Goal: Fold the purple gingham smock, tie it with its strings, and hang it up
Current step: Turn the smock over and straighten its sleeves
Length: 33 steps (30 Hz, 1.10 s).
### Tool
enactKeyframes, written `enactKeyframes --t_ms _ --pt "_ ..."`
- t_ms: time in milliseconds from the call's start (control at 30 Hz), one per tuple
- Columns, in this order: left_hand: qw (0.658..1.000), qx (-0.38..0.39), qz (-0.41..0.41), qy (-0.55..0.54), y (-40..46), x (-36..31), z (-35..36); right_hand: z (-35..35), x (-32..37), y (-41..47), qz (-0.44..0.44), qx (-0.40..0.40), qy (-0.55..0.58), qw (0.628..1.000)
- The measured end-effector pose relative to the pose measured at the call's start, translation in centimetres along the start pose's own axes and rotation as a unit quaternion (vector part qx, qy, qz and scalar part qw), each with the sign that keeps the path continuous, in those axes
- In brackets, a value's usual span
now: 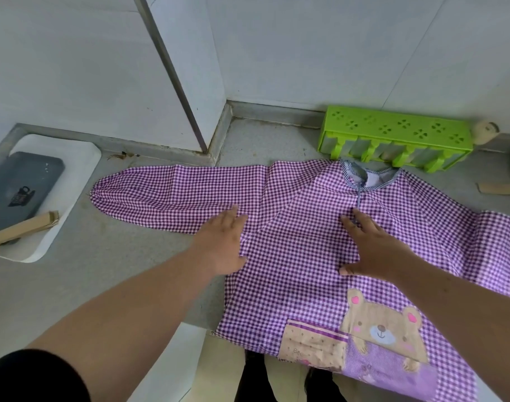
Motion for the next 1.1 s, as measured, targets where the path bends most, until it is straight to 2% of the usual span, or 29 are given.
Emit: enactKeyframes --t_ms 33,100,200,367,467,533,600,634,767,800,867,967,1100 --pt "0.999 -0.022 0.048 0.007 0.1 -1.1 0.0 0.2 -0.1 0.0 -0.005 0.000 0.010 1.000" --pt "0.993 0.001 0.107 0.044 0.8 -3.2 0.6 0.4 -0.6 -0.3 -0.011 -0.007 0.030 0.999" --pt "0.990 0.088 0.057 0.091 1.6 -4.4 1.6 0.5 -2.2 -1.1 0.015 -0.016 0.027 0.999" --pt "0.975 0.169 -0.012 0.141 2.3 -5.6 0.3 1.7 -6.5 -3.7 0.136 -0.048 -0.017 0.989" --pt "0.977 0.135 0.012 0.167 2.9 -7.7 -0.5 3.0 -8.4 -4.5 0.128 -0.023 0.018 0.991" --pt "0.979 0.084 0.090 0.160 3.7 -10.5 -0.9 3.7 -9.5 -4.9 0.093 -0.003 0.046 0.995" --pt "0.974 0.080 0.150 0.147 4.8 -13.8 -1.2 4.0 -11.2 -5.7 0.107 -0.007 0.078 0.991" --pt "0.973 0.095 0.153 0.147 5.3 -15.2 -1.3 4.2 -12.1 -6.4 0.133 -0.014 0.092 0.987" --pt "0.971 0.143 0.090 0.167 6.5 -17.2 -1.1 4.8 -14.3 -9.2 0.294 -0.054 0.125 0.946" --pt "0.971 0.150 0.082 0.168 6.7 -17.5 -1.2 4.9 -14.9 -10.1 0.342 -0.052 0.150 0.926" --pt "0.970 0.162 0.075 0.167 6.9 -18.1 -1.3 6.1 -16.1 -11.3 0.407 0.004 0.224 0.886" --pt "0.967 0.178 0.065 0.171 7.3 -18.8 -1.5 8.6 -17.7 -11.8 0.380 0.093 0.356 0.849" --pt "0.965 0.189 0.054 0.173 7.2 -19.3 -1.6 9.4 -18.0 -12.4 0.304 0.131 0.411 0.849"
Point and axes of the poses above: each hand's wrist, its own y-axis towards the middle knuckle, its own z-axis out of the palm, x = y × z, the point moved 2 cm from there along y, towards the middle knuckle, and after that the axes turned 11 degrees about z, right-handed, at the moved point
